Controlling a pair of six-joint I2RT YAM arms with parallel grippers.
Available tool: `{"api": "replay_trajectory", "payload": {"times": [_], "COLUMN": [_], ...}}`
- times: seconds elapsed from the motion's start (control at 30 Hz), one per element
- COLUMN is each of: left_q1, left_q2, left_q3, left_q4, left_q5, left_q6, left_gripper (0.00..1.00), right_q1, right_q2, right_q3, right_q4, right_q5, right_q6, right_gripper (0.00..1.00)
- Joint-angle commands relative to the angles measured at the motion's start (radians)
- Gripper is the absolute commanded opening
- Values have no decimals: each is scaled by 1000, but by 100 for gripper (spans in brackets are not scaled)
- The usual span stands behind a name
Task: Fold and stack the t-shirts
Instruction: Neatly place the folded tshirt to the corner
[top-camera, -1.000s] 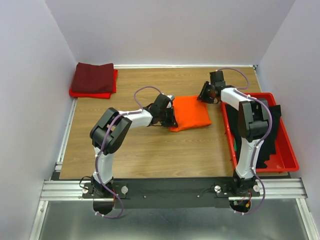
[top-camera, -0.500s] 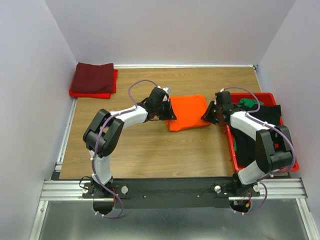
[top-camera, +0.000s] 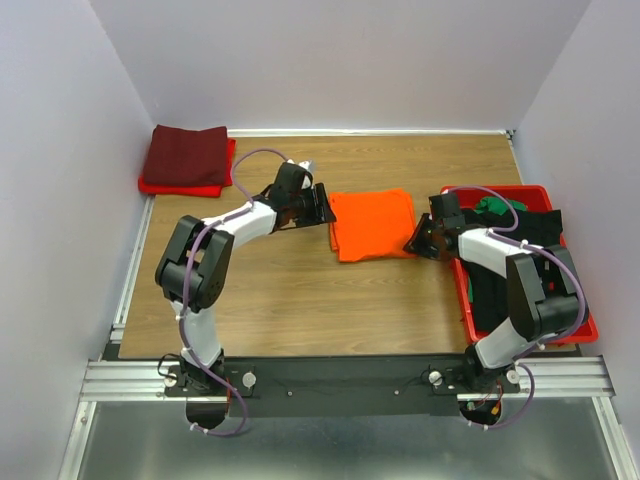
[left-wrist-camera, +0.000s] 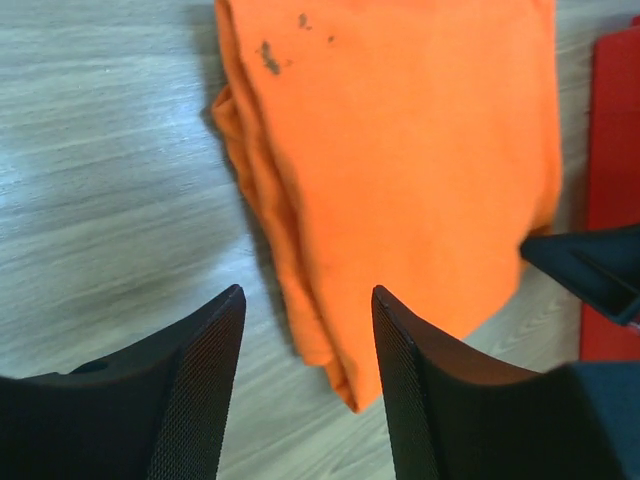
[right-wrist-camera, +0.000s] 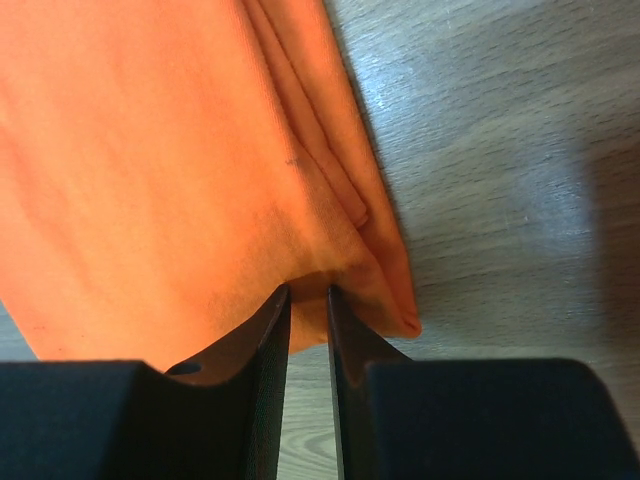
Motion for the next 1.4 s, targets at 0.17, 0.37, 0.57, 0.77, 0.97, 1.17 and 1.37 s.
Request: {"api": "replay_trajectory", "payload": {"times": [0.17, 0.37, 0.57, 0.77, 0.97, 1.17, 1.37], "left_q1": [-10, -36, -61, -91, -90, -13, 99], "left_q2": [137, 189, 223, 248, 265, 245, 263], "left_q3": [28, 62, 96, 141, 250, 375, 499], "left_q4": [-3, -3, -11, -7, -142, -326, -429], "left_q5": [18, 15, -5, 0, -109, -371, -489], "left_q6": [8, -12, -48, -80, -20, 126, 237], "left_gripper": [63, 64, 58, 34, 0, 0, 0], "right_q1": [1, 3, 3, 1, 3, 3, 6], "right_q2": [-20, -40, -57, -73, -142, -204, -236], "right_q3": [-9, -3, 11, 29, 51, 88, 108], "right_q4": [-1, -1, -3, -6, -41, -101, -134], "right_q5": [-31, -37, -51, -79, -97, -120, -163], "right_q6": [-10, -20, -27, -28, -42, -70, -80], "right_gripper": [28, 28, 28, 28, 28, 29, 29]}}
